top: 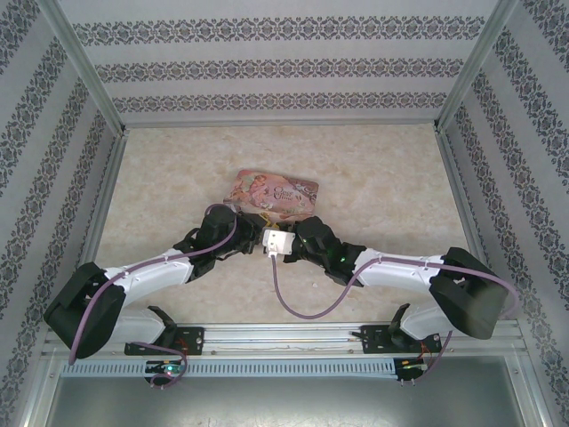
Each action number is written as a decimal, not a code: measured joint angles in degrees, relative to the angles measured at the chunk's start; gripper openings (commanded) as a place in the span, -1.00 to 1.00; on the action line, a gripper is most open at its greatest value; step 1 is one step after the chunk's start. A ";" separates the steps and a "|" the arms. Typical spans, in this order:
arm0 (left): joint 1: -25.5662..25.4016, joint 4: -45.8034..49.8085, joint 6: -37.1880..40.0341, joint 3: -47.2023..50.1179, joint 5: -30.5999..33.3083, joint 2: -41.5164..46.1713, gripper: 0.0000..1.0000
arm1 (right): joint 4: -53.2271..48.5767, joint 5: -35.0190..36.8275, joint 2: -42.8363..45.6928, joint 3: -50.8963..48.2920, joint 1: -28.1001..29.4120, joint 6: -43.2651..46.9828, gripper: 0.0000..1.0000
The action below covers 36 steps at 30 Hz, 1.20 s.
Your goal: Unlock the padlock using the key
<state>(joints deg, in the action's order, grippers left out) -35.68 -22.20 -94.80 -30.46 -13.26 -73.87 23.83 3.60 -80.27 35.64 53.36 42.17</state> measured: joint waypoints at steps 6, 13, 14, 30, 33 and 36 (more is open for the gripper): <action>0.00 0.00 -0.02 -0.02 0.24 0.00 -1.00 | 0.00 -0.02 -0.04 0.00 0.02 -0.68 -0.82; 0.00 -0.07 -0.28 -0.22 0.50 -0.37 -1.00 | 0.00 0.00 -0.04 0.00 0.02 -2.45 -0.94; 0.00 -0.09 -0.39 -0.24 0.52 -0.46 -1.00 | 0.00 0.00 -0.07 0.00 0.02 -2.84 -0.96; -0.37 -0.07 -0.59 -0.55 1.57 -0.57 -1.00 | 0.24 0.24 -0.13 0.00 0.02 -18.32 -1.00; -0.66 -0.02 -0.39 -0.79 2.05 -0.72 -1.00 | 0.11 0.44 0.09 0.00 0.02 -24.41 -1.00; -1.11 -0.04 -0.39 -0.85 2.16 -0.90 -1.00 | -1.38 0.39 0.96 -0.04 0.02 -31.85 -1.00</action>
<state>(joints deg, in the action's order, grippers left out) -36.80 -22.24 -95.20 -31.31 -11.09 -74.76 22.46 3.99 -79.31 35.59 53.39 10.33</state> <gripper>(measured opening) 0.108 0.041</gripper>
